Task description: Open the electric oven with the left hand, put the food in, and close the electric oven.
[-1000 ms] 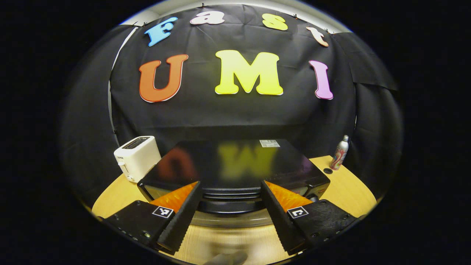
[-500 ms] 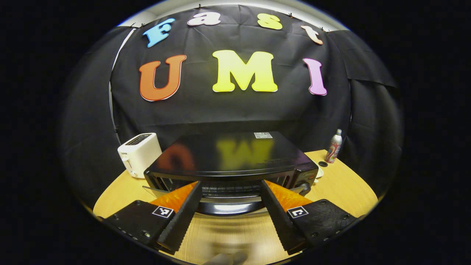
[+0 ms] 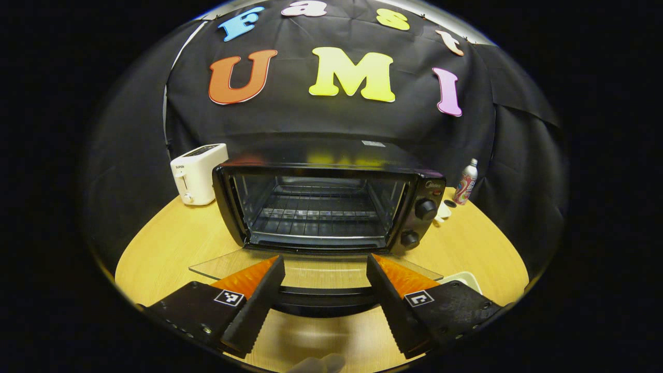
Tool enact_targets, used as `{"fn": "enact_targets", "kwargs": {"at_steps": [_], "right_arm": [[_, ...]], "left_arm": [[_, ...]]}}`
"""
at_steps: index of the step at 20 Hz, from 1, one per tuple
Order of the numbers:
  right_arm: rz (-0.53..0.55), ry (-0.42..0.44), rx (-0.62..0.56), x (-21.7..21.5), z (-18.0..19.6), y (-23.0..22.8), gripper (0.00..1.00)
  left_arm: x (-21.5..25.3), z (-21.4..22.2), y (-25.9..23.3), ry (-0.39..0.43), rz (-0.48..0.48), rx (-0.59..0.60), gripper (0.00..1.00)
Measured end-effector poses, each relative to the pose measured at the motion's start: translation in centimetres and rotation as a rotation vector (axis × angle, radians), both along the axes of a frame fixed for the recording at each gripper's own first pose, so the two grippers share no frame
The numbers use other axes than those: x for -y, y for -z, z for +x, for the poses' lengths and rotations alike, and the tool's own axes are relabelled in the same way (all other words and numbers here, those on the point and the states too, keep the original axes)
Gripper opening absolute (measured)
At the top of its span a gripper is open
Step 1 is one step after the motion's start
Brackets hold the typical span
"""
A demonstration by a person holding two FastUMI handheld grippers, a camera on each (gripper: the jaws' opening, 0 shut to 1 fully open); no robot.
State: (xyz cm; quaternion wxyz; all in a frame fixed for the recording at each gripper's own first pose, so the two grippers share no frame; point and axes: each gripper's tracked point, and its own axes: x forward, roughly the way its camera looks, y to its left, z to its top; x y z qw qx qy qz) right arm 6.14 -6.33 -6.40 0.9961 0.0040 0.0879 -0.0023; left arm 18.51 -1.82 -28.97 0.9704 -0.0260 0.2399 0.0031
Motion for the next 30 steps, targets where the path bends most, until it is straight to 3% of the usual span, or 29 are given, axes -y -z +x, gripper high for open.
{"fn": "enact_targets", "kwargs": {"at_steps": [4,5,11,17,27,28,30], "right_arm": [[-0.008,0.0,-0.024,0.0,-0.6,1.0,1.0],[-0.012,-0.001,-0.027,0.0,-0.7,1.0,0.96],[-0.029,0.001,-0.042,0.2,-1.1,1.6,0.97],[-0.034,-0.002,-0.072,-0.1,-1.2,2.7,0.97],[-0.043,-0.002,-0.14,-0.2,-0.9,5.6,1.0],[-0.044,-0.003,-0.145,0.0,-0.8,6.0,0.96],[-0.04,-0.004,-0.16,0.2,-0.5,6.9,1.0]], "left_arm": [[1.3,-0.9,1.0,0.031,0.022,0.017,0.96],[1.5,-1.1,1.4,0.029,0.025,0.01,0.96],[1.6,-3.0,4.1,0.03,0.033,-0.021,0.97],[0.7,-4.8,7.5,-0.009,0.006,-0.098,0.97],[0.3,-4.6,8.2,-0.013,0.033,-0.103,0.96],[0.3,-4.6,8.2,-0.012,0.036,-0.101,0.96],[0.2,-4.6,7.6,-0.014,0.029,-0.089,0.96]]}}
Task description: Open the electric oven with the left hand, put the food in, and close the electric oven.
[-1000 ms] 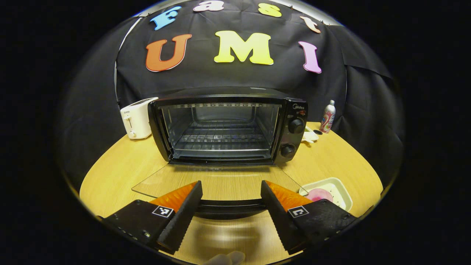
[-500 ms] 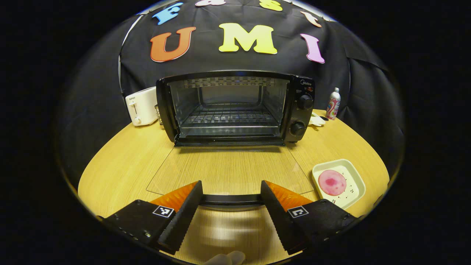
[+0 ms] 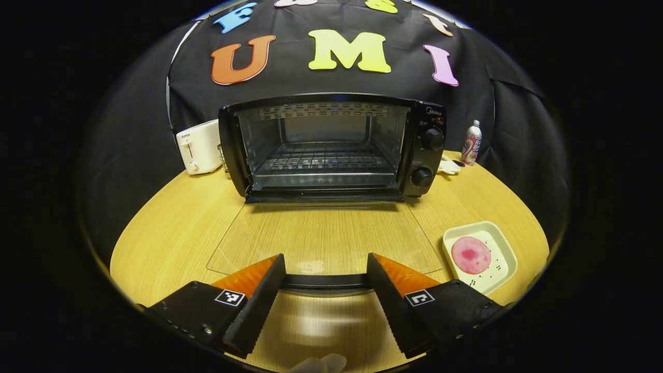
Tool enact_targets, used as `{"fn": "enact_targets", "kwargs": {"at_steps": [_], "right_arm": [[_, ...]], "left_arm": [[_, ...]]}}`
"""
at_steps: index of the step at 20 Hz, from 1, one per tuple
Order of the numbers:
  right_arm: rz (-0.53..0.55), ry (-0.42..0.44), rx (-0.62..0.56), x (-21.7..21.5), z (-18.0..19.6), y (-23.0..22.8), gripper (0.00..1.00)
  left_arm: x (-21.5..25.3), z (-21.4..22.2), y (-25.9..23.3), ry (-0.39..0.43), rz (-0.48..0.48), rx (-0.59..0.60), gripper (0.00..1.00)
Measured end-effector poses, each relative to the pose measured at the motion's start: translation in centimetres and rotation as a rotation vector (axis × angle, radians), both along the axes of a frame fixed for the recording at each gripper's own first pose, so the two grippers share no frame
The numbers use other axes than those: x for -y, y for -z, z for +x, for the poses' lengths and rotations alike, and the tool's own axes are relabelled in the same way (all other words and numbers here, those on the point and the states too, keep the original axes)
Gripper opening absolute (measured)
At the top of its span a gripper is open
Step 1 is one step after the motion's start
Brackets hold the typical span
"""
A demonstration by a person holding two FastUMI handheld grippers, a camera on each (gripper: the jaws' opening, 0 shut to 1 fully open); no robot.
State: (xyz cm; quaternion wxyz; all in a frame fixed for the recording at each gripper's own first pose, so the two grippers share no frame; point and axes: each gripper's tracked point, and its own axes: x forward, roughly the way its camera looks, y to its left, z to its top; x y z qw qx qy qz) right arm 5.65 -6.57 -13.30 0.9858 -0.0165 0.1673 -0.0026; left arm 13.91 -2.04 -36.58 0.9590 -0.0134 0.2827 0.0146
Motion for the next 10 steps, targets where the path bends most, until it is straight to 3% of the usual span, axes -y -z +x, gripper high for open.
{"fn": "enact_targets", "kwargs": {"at_steps": [5,7,8,10], "right_arm": [[0.03,-0.012,-0.115,0.4,2.2,5.1,0.96],[0.072,-0.03,-0.19,0.1,3.2,8.3,1.0],[0.094,-0.037,-0.241,-0.1,3.8,10.0,0.91],[0.153,-0.06,-0.33,-0.7,5.3,13.3,0.86]], "left_arm": [[-1.1,-0.8,-3.6,-0.007,-0.021,0.038,0.96],[-1.4,-1.2,-6.6,-0.014,-0.021,0.086,0.96],[-1.5,-1.2,-8.1,-0.016,-0.019,0.108,0.96],[-1.9,-1.7,-11.0,-0.037,-0.008,0.154,0.96]]}}
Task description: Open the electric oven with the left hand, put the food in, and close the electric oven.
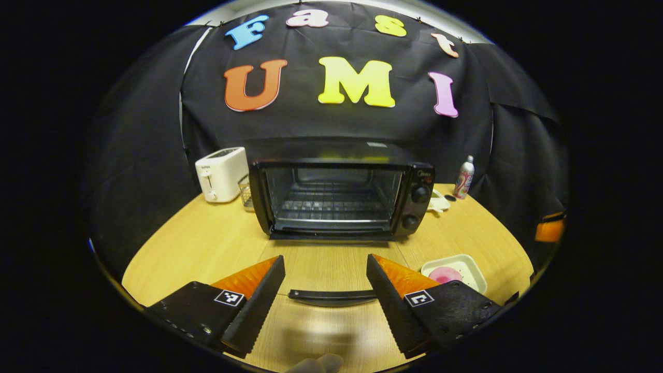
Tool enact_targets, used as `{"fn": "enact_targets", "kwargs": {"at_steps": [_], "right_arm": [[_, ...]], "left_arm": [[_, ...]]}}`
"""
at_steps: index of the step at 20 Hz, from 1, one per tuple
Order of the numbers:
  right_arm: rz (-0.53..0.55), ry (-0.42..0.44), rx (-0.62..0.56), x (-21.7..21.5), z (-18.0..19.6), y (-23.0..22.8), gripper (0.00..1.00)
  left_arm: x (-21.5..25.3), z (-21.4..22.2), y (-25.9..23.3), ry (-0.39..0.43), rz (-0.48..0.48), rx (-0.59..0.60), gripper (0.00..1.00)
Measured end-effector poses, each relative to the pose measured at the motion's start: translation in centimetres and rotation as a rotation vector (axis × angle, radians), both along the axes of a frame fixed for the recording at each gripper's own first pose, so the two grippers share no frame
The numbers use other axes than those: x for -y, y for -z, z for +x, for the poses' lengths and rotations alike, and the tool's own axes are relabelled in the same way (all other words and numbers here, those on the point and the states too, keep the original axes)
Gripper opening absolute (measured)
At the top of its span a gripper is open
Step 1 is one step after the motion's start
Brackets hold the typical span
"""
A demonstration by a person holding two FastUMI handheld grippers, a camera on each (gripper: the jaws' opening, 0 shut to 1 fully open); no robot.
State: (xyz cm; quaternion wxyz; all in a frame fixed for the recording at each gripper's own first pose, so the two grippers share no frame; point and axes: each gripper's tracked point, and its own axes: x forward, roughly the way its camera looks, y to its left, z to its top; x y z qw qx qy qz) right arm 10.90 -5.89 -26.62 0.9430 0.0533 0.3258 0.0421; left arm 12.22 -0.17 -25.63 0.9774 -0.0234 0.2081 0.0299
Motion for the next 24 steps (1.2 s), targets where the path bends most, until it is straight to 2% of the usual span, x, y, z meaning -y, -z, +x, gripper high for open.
{"fn": "enact_targets", "kwargs": {"at_steps": [1,2,7,8,9,12,16,18,19,20,24], "right_arm": [[0.02,-0.012,-0.044,-0.2,0.5,1.6,0.83],[0.037,-0.025,-0.08,-0.5,1.0,3.2,0.74],[0.118,-0.084,-0.29,-1.1,3.7,10.0,0.57],[0.133,-0.093,-0.331,-1.1,3.9,10.8,0.52],[0.137,-0.103,-0.358,-1.2,4.3,11.3,0.51],[0.126,-0.128,-0.443,-0.9,5.1,13.1,0.37],[0.116,-0.144,-0.554,-1.2,5.4,14.2,0.24],[0.092,-0.128,-0.614,-1.1,5.2,14.8,0.18],[0.081,-0.118,-0.629,-1.1,5.4,14.8,0.23],[0.071,-0.107,-0.658,-1.1,5.3,14.8,0.15],[0.032,-0.065,-0.755,-1.1,5.4,15.0,0.16]], "left_arm": [[0.1,-0.3,-1.4,-0.012,0.003,0.016,0.96],[0.0,-0.6,-2.8,-0.028,0.007,0.034,0.96],[-0.1,-2.7,-8.5,-0.126,0.016,0.093,0.96],[-0.2,-3.2,-9.4,-0.149,0.023,0.102,0.96],[-0.2,-3.7,-10.2,-0.168,0.025,0.109,0.96],[0.2,-4.9,-11.4,-0.222,0.013,0.12,0.96],[0.5,-5.7,-11.9,-0.258,0.005,0.123,0.96],[0.4,-5.8,-11.8,-0.268,-0.001,0.121,0.96],[0.2,-5.8,-11.7,-0.274,-0.004,0.121,0.96],[0.2,-5.9,-11.6,-0.274,-0.013,0.122,0.96],[-0.1,-5.4,-11.2,-0.265,-0.046,0.124,0.96]]}}
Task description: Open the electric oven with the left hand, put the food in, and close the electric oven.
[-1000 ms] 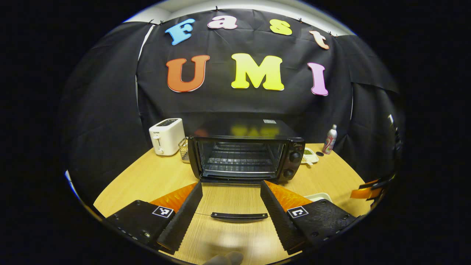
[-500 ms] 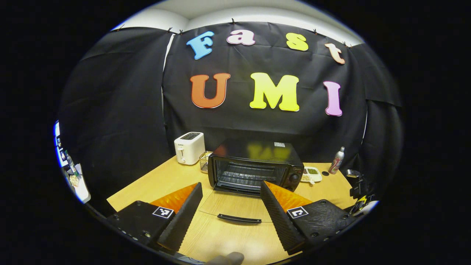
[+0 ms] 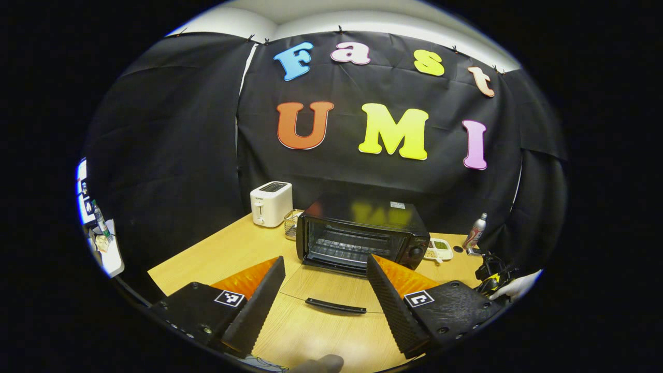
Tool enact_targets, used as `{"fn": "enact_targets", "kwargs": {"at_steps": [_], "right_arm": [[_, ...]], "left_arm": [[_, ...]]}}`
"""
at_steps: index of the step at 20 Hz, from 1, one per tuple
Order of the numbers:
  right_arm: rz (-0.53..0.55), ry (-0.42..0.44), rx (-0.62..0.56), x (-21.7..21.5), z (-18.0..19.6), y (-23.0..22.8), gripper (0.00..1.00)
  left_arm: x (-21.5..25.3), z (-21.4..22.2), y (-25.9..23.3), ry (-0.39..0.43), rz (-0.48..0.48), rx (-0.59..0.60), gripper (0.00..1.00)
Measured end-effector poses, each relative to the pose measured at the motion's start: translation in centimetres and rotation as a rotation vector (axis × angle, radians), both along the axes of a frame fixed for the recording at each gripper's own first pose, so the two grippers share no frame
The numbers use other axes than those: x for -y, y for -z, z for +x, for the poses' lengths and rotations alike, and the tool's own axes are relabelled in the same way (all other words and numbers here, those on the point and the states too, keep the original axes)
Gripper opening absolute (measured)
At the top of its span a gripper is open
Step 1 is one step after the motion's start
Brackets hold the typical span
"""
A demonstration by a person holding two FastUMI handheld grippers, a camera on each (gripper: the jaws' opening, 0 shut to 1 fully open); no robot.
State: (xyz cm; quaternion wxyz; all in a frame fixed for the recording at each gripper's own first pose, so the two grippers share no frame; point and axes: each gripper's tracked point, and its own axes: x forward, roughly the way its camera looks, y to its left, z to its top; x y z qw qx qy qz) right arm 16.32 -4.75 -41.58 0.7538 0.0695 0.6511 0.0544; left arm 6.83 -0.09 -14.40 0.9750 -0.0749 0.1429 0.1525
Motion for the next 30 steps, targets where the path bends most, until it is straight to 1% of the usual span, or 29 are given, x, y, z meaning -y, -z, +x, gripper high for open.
{"fn": "enact_targets", "kwargs": {"at_steps": [1,2,4,6,7,8,10,12,13,14,16,17,18,19,22,24,25,26,27,29,30], "right_arm": [[-0.016,0.003,-0.019,0.0,0.1,-0.1,0.15],[-0.034,0.001,-0.035,0.0,0.2,-0.1,0.18],[-0.045,0.009,-0.052,-0.3,0.6,-0.1,0.1],[-0.026,0.017,-0.068,-0.4,0.5,0.0,0.06],[-0.007,0.004,-0.072,-0.4,0.6,0.0,0.02],[0.019,-0.016,-0.076,-0.4,0.5,-0.1,0.01],[0.095,-0.02,-0.082,-0.4,0.4,0.1,0.01],[0.193,0.021,-0.107,-0.5,0.3,-0.2,0.0],[0.238,0.04,-0.114,-0.5,0.3,-0.3,0.04],[0.285,0.052,-0.112,-0.6,0.4,-0.3,0.0],[0.372,0.069,-0.123,-1.0,-0.1,-0.3,0.0],[0.42,0.059,-0.125,-1.1,-0.8,-0.2,0.02],[0.464,0.056,-0.121,-1.2,-1.0,-0.3,0.0],[0.495,0.064,-0.114,-1.1,-1.3,-0.3,0.0],[0.557,0.109,-0.076,-1.0,-1.4,-0.6,0.0],[0.598,0.129,-0.044,-0.8,-1.4,-1.0,0.03],[0.613,0.14,-0.029,-0.7,-1.5,-1.3,0.0],[0.623,0.162,-0.006,-0.5,-1.4,-1.9,0.0],[0.642,0.192,0.012,-0.5,-1.3,-2.4,0.04],[0.659,0.251,0.027,-0.6,-1.5,-3.4,0.04],[0.664,0.271,0.042,-0.9,-1.4,-3.9,0.0]], "left_arm": [[-0.3,0.0,0.4,0.004,-0.01,-0.005,0.96],[-0.5,0.2,0.6,0.009,-0.023,-0.003,0.96],[-0.8,0.2,0.9,0.018,-0.05,0.0,0.96],[-1.3,0.5,0.9,0.03,-0.06,0.011,0.96],[-1.4,0.8,0.9,0.042,-0.065,0.019,1.0],[-1.3,0.9,0.9,0.053,-0.068,0.022,0.96],[-1.5,1.1,0.8,0.079,-0.074,0.03,0.96],[-1.4,1.0,0.6,0.105,-0.078,0.032,0.96],[-1.5,1.0,0.5,0.114,-0.08,0.03,0.96],[-1.4,1.1,0.4,0.128,-0.08,0.029,0.96],[-1.4,1.1,-0.1,0.146,-0.065,0.03,0.96],[-1.4,1.2,-0.4,0.151,-0.058,0.032,0.96],[-1.3,1.3,-0.8,0.162,-0.057,0.037,0.96],[-1.3,1.3,-0.9,0.166,-0.05,0.035,0.96],[-1.3,1.3,-1.6,0.177,-0.047,0.041,0.96],[-1.2,1.2,-1.6,0.179,-0.05,0.036,0.96],[-1.2,1.3,-1.6,0.181,-0.054,0.037,0.96],[-1.3,1.2,-1.7,0.178,-0.056,0.038,0.96],[-1.3,1.3,-1.6,0.18,-0.058,0.038,0.96],[-1.5,1.2,-1.6,0.179,-0.051,0.037,0.96],[-1.6,1.2,-1.7,0.178,-0.05,0.038,0.96]]}}
